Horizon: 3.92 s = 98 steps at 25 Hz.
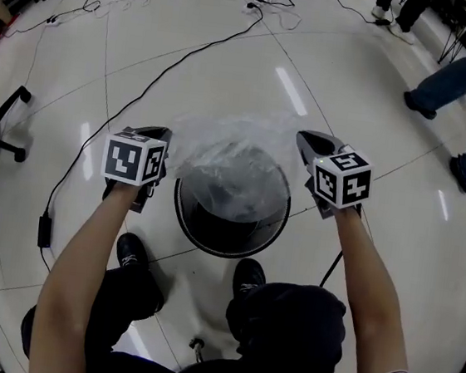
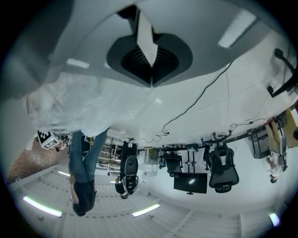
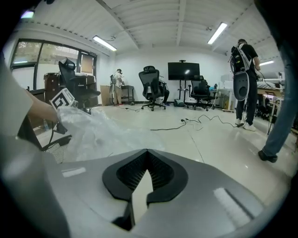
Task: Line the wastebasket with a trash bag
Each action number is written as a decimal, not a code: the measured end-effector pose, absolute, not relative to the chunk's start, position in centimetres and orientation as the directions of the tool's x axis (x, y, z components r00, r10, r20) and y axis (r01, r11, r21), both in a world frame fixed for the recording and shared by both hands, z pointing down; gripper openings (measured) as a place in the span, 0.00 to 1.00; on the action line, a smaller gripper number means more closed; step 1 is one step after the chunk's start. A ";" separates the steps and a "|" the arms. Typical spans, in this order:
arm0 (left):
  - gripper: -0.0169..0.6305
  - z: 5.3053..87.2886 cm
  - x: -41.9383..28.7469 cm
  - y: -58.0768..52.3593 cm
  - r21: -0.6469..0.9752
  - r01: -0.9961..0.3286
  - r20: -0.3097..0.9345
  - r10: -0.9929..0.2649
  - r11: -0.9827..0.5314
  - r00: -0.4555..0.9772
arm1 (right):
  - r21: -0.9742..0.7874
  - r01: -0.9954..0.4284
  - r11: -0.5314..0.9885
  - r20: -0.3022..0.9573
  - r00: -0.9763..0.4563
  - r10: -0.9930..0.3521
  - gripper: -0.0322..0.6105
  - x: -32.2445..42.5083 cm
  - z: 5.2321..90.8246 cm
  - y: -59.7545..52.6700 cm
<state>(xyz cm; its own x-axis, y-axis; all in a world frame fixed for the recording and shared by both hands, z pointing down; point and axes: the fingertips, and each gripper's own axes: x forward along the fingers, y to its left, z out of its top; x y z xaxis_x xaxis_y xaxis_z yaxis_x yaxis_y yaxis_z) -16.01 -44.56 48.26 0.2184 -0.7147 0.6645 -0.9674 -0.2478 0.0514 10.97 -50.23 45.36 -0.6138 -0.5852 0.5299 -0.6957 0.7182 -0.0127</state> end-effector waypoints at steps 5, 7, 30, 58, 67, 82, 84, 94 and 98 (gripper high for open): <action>0.05 52.3 -15.3 -43.4 0.088 -0.964 0.731 -0.642 -0.251 0.233 | -0.048 -0.678 0.734 0.568 -0.623 -0.538 0.05 11.6 48.5 -49.4; 0.05 53.3 -15.3 -42.6 0.095 -0.961 0.752 -0.614 -0.260 0.240 | -0.062 -0.674 0.736 0.582 -0.624 -0.522 0.05 11.6 49.6 -48.8; 0.11 54.9 -16.1 -35.9 0.136 -0.938 0.793 -0.532 -0.318 0.296 | -0.096 -0.692 0.716 0.613 -0.608 -0.505 0.05 13.7 51.4 -43.1; 0.32 44.9 -9.7 -38.7 0.158 -0.829 0.610 -0.608 -0.536 0.509 | -0.225 -0.513 0.828 0.598 -0.744 -0.299 0.34 4.3 45.7 -45.8; 0.05 43.2 -8.5 -35.5 0.131 -0.757 0.620 -0.543 -0.640 0.566 | -0.151 -0.454 0.878 0.555 -0.774 -0.305 0.05 6.2 42.6 -41.9; 0.05 44.7 -5.7 -26.5 0.099 -0.607 0.719 -0.365 -0.789 0.592 | -0.156 -0.358 0.921 0.560 -0.800 -0.216 0.24 6.9 44.6 -31.9; 0.04 45.0 -5.4 -26.0 0.093 -0.589 0.726 -0.350 -0.803 0.592 | -0.149 -0.339 0.929 0.555 -0.806 -0.205 0.26 6.9 43.7 -31.5; 0.04 45.2 -5.9 -25.4 0.108 -0.581 0.725 -0.335 -0.807 0.601 | -0.082 -0.480 0.874 0.504 -0.776 -0.379 0.20 7.2 37.8 -37.5; 0.05 45.2 -5.8 -24.9 0.119 -0.575 0.722 -0.328 -0.809 0.609 | -0.037 -0.446 0.895 0.671 -0.674 -0.308 0.26 5.9 41.7 -39.7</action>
